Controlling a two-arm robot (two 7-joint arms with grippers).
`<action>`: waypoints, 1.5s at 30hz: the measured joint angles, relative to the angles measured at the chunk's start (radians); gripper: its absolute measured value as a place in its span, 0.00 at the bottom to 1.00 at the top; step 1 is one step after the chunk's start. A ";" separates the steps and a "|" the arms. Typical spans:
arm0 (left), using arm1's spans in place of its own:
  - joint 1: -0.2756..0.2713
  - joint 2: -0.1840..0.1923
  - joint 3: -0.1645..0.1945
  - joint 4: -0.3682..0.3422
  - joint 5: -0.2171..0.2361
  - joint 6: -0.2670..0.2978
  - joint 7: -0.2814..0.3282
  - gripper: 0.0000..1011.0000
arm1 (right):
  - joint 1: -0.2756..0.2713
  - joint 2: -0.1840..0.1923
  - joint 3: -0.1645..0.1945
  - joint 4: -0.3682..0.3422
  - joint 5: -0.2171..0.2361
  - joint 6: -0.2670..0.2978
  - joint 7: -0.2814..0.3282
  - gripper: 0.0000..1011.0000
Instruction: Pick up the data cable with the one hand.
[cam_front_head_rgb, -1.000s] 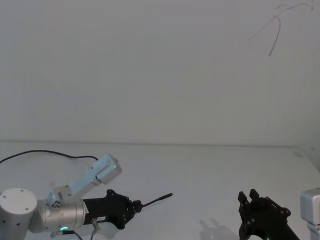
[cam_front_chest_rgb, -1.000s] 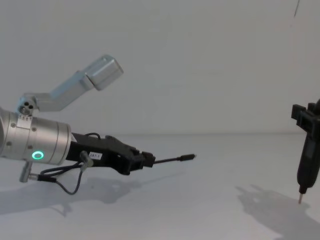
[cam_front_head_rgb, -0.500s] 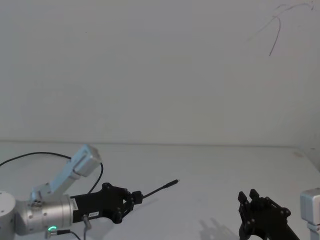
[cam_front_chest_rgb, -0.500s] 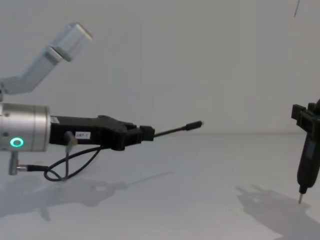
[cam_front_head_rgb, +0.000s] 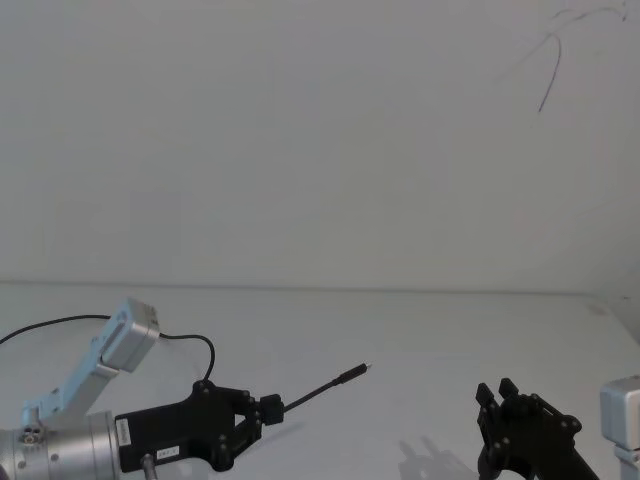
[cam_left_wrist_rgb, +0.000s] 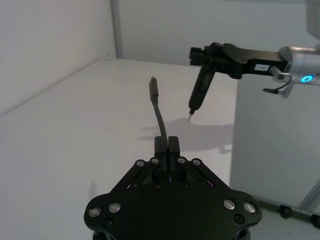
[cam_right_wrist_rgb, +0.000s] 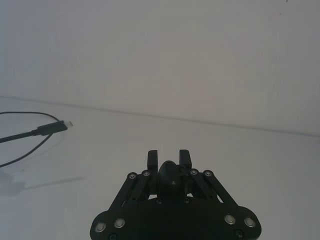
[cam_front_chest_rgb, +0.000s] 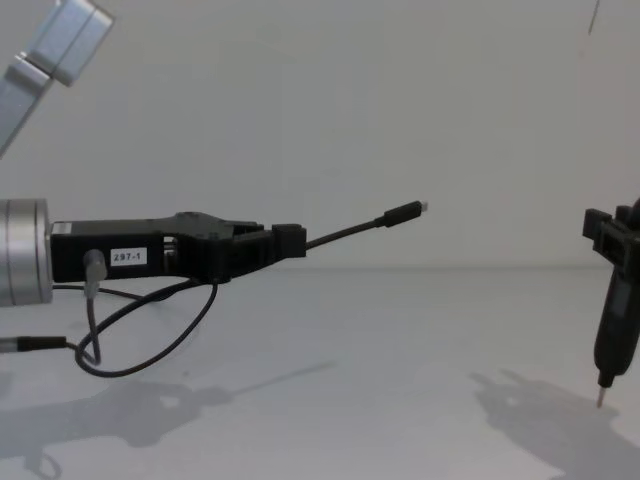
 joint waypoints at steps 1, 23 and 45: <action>0.004 0.002 -0.001 -0.005 -0.003 0.001 -0.001 0.04 | 0.000 0.000 0.000 0.000 0.000 0.000 0.000 0.25; 0.064 0.033 -0.004 -0.093 -0.046 0.012 -0.002 0.04 | 0.003 -0.021 0.022 -0.056 0.032 -0.004 0.016 0.25; 0.073 0.037 -0.004 -0.107 -0.053 0.014 -0.002 0.04 | 0.031 -0.068 0.030 -0.118 0.156 0.031 0.090 0.25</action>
